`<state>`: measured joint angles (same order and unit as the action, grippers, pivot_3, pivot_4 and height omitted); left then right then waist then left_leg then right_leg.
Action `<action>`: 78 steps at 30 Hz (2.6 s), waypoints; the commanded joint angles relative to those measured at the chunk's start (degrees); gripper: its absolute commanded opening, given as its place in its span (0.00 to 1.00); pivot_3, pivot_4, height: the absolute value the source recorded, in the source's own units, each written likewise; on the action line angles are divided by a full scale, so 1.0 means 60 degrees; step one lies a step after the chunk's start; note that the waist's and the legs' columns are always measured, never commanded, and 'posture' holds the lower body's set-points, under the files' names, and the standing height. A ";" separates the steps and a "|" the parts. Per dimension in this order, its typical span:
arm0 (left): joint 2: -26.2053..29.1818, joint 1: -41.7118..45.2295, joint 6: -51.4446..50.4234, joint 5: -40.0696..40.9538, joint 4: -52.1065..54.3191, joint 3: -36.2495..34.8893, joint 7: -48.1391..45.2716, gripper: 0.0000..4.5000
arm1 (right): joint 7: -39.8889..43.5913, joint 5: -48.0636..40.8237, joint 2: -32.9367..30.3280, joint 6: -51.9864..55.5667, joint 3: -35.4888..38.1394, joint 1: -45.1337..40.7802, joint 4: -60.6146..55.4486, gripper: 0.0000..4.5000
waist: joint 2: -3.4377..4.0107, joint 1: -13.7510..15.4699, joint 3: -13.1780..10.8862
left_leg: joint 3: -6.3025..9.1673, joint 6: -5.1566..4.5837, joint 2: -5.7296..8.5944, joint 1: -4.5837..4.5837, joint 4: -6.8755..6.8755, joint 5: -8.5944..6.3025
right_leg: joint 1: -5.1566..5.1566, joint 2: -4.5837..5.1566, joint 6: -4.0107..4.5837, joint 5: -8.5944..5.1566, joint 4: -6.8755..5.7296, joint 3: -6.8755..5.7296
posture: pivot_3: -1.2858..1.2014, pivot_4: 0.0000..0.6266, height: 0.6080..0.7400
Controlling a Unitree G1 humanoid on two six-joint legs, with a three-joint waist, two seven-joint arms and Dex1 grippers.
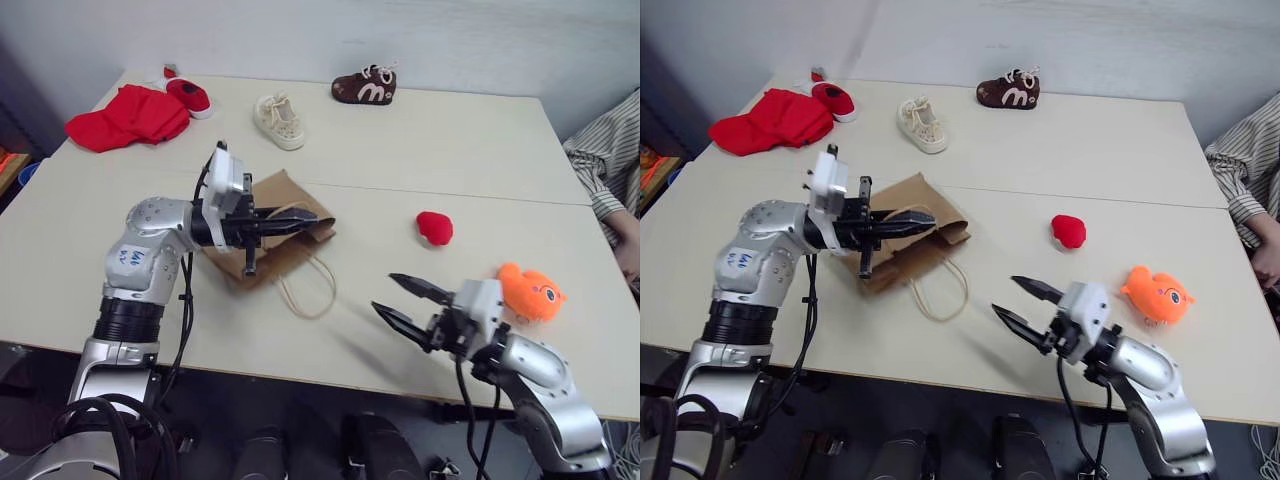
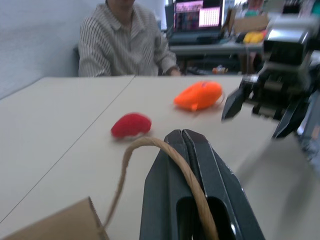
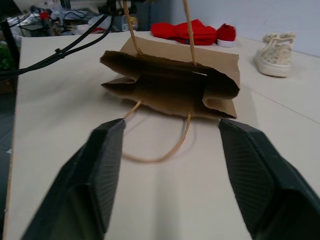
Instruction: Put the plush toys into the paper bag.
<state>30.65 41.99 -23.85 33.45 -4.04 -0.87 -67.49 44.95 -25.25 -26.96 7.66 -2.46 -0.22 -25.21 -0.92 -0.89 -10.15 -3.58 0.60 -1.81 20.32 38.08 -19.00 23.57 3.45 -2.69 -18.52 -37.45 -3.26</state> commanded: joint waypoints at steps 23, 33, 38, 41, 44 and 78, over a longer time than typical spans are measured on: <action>-0.0096 -0.0080 -0.3544 0.3198 0.1911 -0.1794 0.2228 0.00 | -0.1133 0.3675 0.3161 0.0271 -0.3205 -0.4512 0.6502 0.01 | -0.0006 -0.0120 -0.0002 | 0.0012 0.0010 0.0005 0.0024 -0.0002 0.0006 | 0.0017 0.0004 0.0000 -0.0002 -0.0024 0.0008 | 0.52 0.24 1.00; 0.0107 0.0763 -0.4202 0.4089 0.0020 -0.3026 0.2900 0.00 | -0.0744 0.3512 0.2814 0.0992 -0.3167 -0.3888 0.5960 0.01 | -0.0016 -0.0104 0.0005 | 0.0021 0.0010 0.0010 0.0012 -0.0004 0.0003 | 0.0000 0.0005 -0.0002 -0.0001 -0.0017 0.0008 | 0.52 0.24 1.00; 0.0104 0.0820 -0.4003 0.3845 -0.0137 -0.2825 0.2669 0.00 | -0.0451 0.3249 0.2893 0.0949 -0.2995 -0.3864 0.5558 0.01 | -0.0019 -0.0113 0.0006 | 0.0022 0.0011 0.0009 0.0012 -0.0003 0.0002 | 0.0001 0.0004 -0.0002 -0.0001 -0.0017 0.0008 | 0.52 0.24 1.00; -0.0016 0.0667 -0.3921 0.3603 0.0134 -0.2342 0.2392 0.00 | -0.0264 0.2583 0.3102 0.0746 -0.2511 -0.3842 0.5046 0.01 | -0.0019 -0.0112 0.0006 | 0.0022 0.0012 0.0009 0.0013 -0.0004 0.0002 | 0.0001 0.0003 -0.0002 -0.0001 -0.0016 0.0008 | 0.52 0.24 1.00; -0.0183 0.0556 -0.3768 0.3389 0.0264 -0.1928 0.2140 0.00 | 0.0413 0.1862 0.2583 0.1406 -0.2269 -0.3628 0.3798 0.15 | -0.0011 -0.0110 0.0000 | 0.0021 0.0012 0.0010 0.0020 -0.0003 0.0002 | 0.0005 0.0004 -0.0002 -0.0001 -0.0014 0.0009 | 0.52 0.24 1.00; -0.0607 0.0500 -0.3288 0.2633 0.0216 -0.1225 0.1387 0.00 | -0.1691 0.1952 -0.1767 0.1373 0.5321 0.2653 0.1040 0.99 | -0.0004 0.0095 -0.0007 | -0.0016 0.0029 0.0008 -0.0019 -0.0034 0.0007 | 0.0002 -0.0023 -0.0015 -0.0010 0.0021 0.0064 | 0.52 0.24 1.00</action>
<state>26.53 44.49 -43.79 49.14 -4.66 -7.80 -58.91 35.40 -14.11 -36.92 13.45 29.93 15.61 -19.93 -0.95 -0.32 -10.19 -3.68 0.77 -1.76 20.22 37.87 -18.96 23.60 3.30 -2.77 -18.59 -37.32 -2.88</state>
